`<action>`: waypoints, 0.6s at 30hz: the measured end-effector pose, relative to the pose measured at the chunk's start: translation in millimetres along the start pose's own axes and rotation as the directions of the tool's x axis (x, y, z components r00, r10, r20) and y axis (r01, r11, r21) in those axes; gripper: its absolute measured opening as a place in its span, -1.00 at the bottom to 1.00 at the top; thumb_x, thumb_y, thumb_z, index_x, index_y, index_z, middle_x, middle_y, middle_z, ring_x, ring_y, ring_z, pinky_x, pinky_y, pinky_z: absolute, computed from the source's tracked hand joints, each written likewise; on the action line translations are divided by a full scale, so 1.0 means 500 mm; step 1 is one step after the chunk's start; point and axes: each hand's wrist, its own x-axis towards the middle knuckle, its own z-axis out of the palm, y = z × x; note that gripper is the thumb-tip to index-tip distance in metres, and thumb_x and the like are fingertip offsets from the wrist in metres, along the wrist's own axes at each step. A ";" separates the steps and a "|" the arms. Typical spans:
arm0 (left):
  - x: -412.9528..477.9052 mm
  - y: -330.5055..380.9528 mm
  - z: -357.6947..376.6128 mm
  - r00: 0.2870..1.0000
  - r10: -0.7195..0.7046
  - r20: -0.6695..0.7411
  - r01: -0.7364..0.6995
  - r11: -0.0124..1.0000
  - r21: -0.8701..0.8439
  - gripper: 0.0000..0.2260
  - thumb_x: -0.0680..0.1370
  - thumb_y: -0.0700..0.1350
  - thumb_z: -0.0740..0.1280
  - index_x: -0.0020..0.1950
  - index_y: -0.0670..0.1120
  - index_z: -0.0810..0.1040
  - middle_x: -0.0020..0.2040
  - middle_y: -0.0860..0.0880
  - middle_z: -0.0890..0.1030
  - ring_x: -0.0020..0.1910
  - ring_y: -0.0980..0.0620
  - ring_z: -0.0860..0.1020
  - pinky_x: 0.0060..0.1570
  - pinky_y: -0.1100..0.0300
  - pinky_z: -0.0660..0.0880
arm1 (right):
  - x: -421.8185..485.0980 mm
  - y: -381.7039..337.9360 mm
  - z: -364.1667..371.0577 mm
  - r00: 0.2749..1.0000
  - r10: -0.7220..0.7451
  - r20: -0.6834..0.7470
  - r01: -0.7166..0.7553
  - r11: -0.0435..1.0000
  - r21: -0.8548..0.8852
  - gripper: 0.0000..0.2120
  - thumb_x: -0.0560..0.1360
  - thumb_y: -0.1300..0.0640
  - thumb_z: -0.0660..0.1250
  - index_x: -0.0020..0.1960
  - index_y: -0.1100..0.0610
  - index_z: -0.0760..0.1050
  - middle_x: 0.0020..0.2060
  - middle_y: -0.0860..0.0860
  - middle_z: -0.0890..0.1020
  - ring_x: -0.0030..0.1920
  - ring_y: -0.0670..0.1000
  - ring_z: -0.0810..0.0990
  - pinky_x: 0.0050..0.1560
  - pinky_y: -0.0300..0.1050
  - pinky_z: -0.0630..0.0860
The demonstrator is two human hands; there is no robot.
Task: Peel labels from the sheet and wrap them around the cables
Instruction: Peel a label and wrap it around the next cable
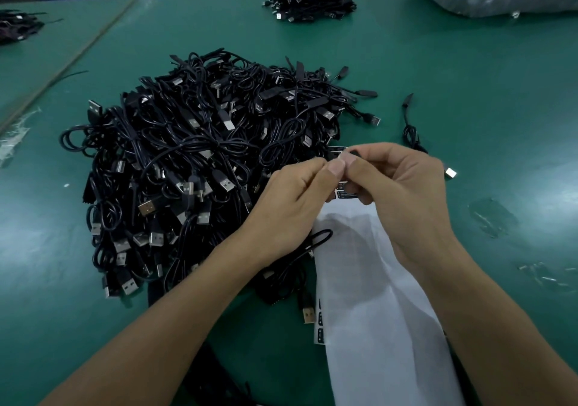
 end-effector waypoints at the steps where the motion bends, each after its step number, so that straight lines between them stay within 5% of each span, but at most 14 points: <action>1: 0.002 -0.001 -0.001 1.000 0.006 -0.001 -0.006 1.000 0.017 -0.63 0.68 0.05 0.13 -0.35 0.09 0.36 -0.42 0.12 0.37 -0.38 0.09 0.33 -0.31 0.10 0.31 | 0.000 0.000 0.000 1.000 -0.001 0.000 0.001 1.000 -0.015 -0.89 0.53 0.25 0.43 -0.16 0.13 0.67 -0.36 0.00 0.69 -0.37 -0.11 0.59 -0.36 -0.34 0.46; 11: -0.001 0.005 -0.006 0.997 -0.031 0.069 0.026 0.997 0.074 -0.68 0.64 -0.03 0.11 -0.29 0.09 0.48 -0.43 0.08 0.36 -0.41 0.11 0.33 -0.36 0.10 0.32 | 0.000 0.006 -0.001 1.000 0.001 -0.024 -0.004 0.992 -0.127 -0.75 0.62 0.14 0.33 -0.22 0.10 0.62 -0.42 0.00 0.64 -0.41 -0.13 0.55 -0.35 -0.38 0.44; 15: 0.006 0.011 -0.017 0.998 -0.053 -0.026 0.056 0.993 0.104 -0.77 0.64 -0.05 0.27 -0.20 0.05 0.57 -0.40 0.04 0.58 -0.46 0.09 0.52 -0.45 0.21 0.44 | 0.002 0.004 -0.005 0.996 0.000 -0.087 -0.008 0.996 -0.093 -0.72 0.65 0.09 0.29 -0.18 0.14 0.64 -0.40 -0.01 0.64 -0.41 -0.11 0.53 -0.37 -0.33 0.44; 18: 0.011 0.018 -0.032 0.992 0.013 -0.125 0.006 0.989 0.146 -0.85 0.58 -0.05 0.37 -0.17 0.05 0.68 -0.33 -0.01 0.63 -0.38 0.00 0.58 -0.40 0.09 0.53 | 0.001 0.000 -0.002 0.996 0.043 -0.073 -0.039 0.998 0.057 -0.70 0.68 0.05 0.22 -0.08 0.10 0.68 -0.32 0.04 0.68 -0.34 -0.05 0.59 -0.31 -0.26 0.48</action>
